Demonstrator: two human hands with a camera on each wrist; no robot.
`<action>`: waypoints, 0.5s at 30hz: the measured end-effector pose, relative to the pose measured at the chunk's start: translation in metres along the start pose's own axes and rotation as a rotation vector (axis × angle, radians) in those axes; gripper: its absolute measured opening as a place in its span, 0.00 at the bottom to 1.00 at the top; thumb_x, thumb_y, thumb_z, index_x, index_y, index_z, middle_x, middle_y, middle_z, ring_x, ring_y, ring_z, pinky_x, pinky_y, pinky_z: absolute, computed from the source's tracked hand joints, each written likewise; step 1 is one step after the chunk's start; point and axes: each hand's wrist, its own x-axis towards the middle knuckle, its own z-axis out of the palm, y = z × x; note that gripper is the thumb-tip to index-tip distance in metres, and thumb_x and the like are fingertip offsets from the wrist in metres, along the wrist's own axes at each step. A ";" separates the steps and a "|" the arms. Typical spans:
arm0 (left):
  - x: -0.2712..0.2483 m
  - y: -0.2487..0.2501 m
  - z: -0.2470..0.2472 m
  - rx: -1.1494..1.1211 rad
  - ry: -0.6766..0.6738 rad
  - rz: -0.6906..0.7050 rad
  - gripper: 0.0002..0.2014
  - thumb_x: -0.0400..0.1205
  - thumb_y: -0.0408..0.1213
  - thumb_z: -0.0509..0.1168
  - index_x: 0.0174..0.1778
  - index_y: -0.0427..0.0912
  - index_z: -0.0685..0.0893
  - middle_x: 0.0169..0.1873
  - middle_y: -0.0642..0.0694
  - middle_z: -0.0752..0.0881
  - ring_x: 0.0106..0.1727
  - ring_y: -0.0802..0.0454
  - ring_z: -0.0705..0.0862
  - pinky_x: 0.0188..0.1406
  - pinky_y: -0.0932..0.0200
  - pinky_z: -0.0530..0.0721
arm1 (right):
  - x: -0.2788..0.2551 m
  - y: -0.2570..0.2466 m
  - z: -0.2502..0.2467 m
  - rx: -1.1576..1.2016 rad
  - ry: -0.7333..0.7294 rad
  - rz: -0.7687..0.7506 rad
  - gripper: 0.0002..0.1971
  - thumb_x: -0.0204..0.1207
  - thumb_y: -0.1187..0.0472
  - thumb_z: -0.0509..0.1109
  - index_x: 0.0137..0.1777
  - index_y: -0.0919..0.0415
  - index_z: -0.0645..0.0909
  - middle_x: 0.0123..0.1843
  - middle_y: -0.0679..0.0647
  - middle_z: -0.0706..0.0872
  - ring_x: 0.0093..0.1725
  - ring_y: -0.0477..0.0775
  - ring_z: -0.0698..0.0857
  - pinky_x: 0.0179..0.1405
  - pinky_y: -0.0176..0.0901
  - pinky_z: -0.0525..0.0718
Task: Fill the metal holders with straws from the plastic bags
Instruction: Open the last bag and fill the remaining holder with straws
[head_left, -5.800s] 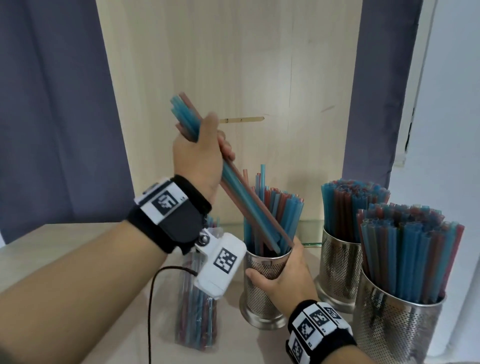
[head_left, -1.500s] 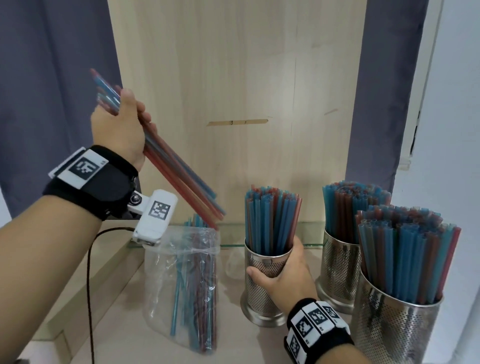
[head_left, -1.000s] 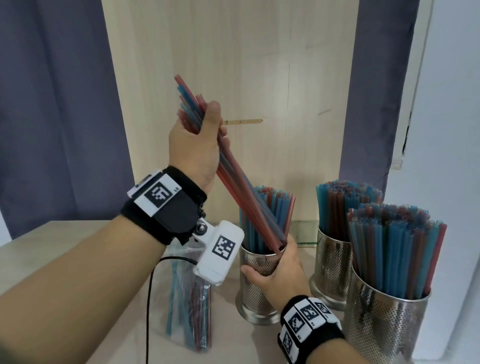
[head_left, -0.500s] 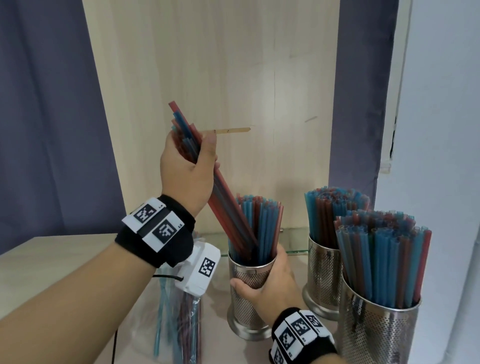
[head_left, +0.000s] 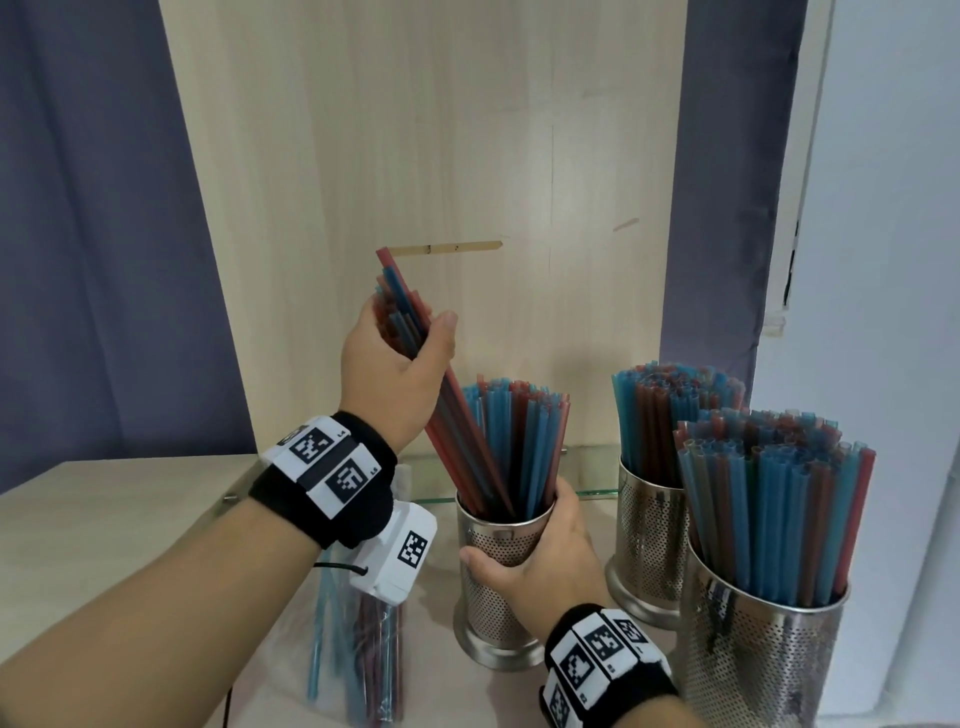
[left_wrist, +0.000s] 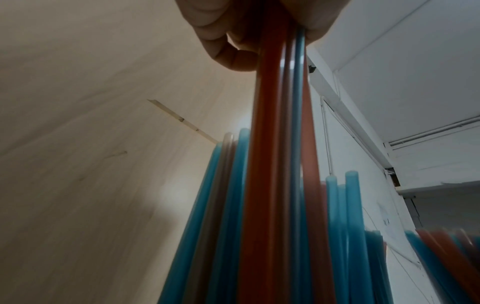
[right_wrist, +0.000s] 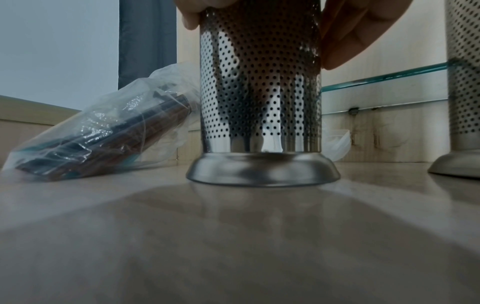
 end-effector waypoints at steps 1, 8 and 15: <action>-0.001 0.000 0.000 0.000 -0.007 0.006 0.10 0.81 0.39 0.71 0.43 0.54 0.75 0.37 0.53 0.85 0.39 0.52 0.88 0.44 0.59 0.87 | 0.000 0.000 0.000 -0.001 0.004 0.002 0.55 0.52 0.35 0.84 0.77 0.46 0.60 0.67 0.41 0.77 0.67 0.45 0.79 0.70 0.42 0.79; -0.015 -0.010 0.005 -0.002 -0.086 -0.027 0.10 0.79 0.38 0.73 0.43 0.53 0.76 0.38 0.52 0.86 0.37 0.59 0.88 0.42 0.65 0.87 | -0.001 0.000 0.003 -0.037 0.029 -0.005 0.57 0.50 0.33 0.83 0.78 0.49 0.60 0.70 0.43 0.76 0.69 0.47 0.77 0.70 0.45 0.79; -0.019 -0.019 0.010 0.033 -0.108 -0.016 0.10 0.78 0.38 0.73 0.44 0.52 0.78 0.39 0.54 0.85 0.39 0.65 0.85 0.44 0.70 0.84 | -0.002 0.001 0.003 -0.054 0.036 -0.016 0.57 0.50 0.32 0.83 0.77 0.49 0.61 0.69 0.43 0.77 0.69 0.47 0.77 0.70 0.45 0.79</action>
